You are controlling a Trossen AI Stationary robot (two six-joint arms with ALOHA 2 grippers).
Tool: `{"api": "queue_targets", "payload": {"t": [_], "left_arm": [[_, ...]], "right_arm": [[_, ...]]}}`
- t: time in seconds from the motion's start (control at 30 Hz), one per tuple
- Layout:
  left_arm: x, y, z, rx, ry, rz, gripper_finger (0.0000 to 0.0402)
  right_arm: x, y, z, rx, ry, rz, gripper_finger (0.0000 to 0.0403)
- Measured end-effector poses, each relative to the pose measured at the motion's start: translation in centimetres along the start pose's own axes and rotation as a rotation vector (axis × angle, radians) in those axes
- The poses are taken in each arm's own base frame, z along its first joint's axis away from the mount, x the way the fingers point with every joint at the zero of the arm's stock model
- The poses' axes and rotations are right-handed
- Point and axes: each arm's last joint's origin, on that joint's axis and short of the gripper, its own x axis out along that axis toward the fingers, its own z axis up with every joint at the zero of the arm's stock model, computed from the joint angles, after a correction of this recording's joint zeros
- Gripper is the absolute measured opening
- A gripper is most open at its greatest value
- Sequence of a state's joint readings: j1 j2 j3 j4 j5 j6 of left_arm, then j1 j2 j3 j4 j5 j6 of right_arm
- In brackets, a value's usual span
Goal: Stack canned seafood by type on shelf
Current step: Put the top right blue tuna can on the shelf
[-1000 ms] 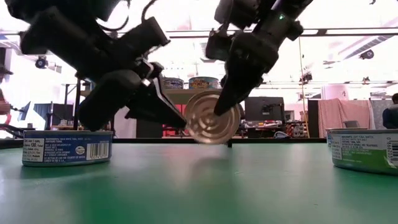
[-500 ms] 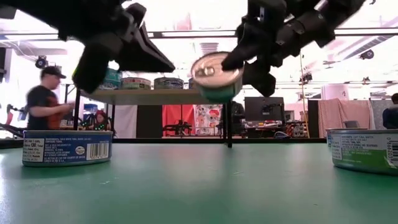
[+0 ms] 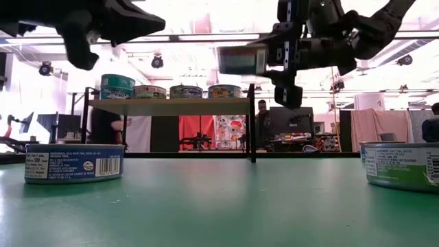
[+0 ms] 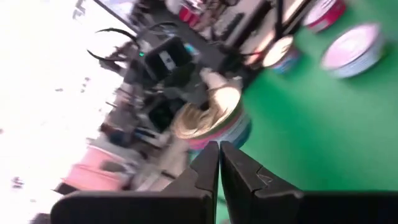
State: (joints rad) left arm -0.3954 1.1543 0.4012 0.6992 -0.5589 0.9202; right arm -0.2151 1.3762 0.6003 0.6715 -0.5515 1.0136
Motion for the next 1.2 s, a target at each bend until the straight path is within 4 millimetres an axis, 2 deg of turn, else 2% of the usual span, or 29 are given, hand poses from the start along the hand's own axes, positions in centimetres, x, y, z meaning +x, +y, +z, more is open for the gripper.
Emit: {"api": "queue_targets", "payload": {"t": [0.17,0.33,0.47,0.67,0.87,0.97,1.2], "left_arm": [[0.2,1.9,-1.4,0.157,0.042,0.108,0.0],[0.9,3.4,-2.4,0.12,0.077,0.2,0.0017],[1.7,3.8,-1.6,0.07,-0.037,0.153,0.0059],[4.1,2.6,-0.9,0.176,-0.016,0.061,0.0156],[6.2,1.9,0.1,0.325,0.111,0.125,0.0241],[7.1,1.5,0.3,0.404,0.125,0.112,0.0256],[8.4,1.0,0.5,0.55,0.183,0.152,0.0258]], "right_arm": [[-1.2,-0.5,2.3,0.139,-0.074,0.01,0.0187],[-2.0,-0.7,3.7,0.129,-0.113,0.022,0.0187],[-2.0,-0.2,3.9,0.121,-0.123,0.071,0.0187],[-1.5,0.7,3.4,0.115,-0.12,0.12,0.0187],[-0.7,1.3,2.5,0.134,-0.098,0.132,0.0187],[-0.6,1.4,2.3,0.139,-0.103,0.13,0.0187],[-0.5,1.4,2.3,0.158,-0.111,0.124,0.0187]]}}
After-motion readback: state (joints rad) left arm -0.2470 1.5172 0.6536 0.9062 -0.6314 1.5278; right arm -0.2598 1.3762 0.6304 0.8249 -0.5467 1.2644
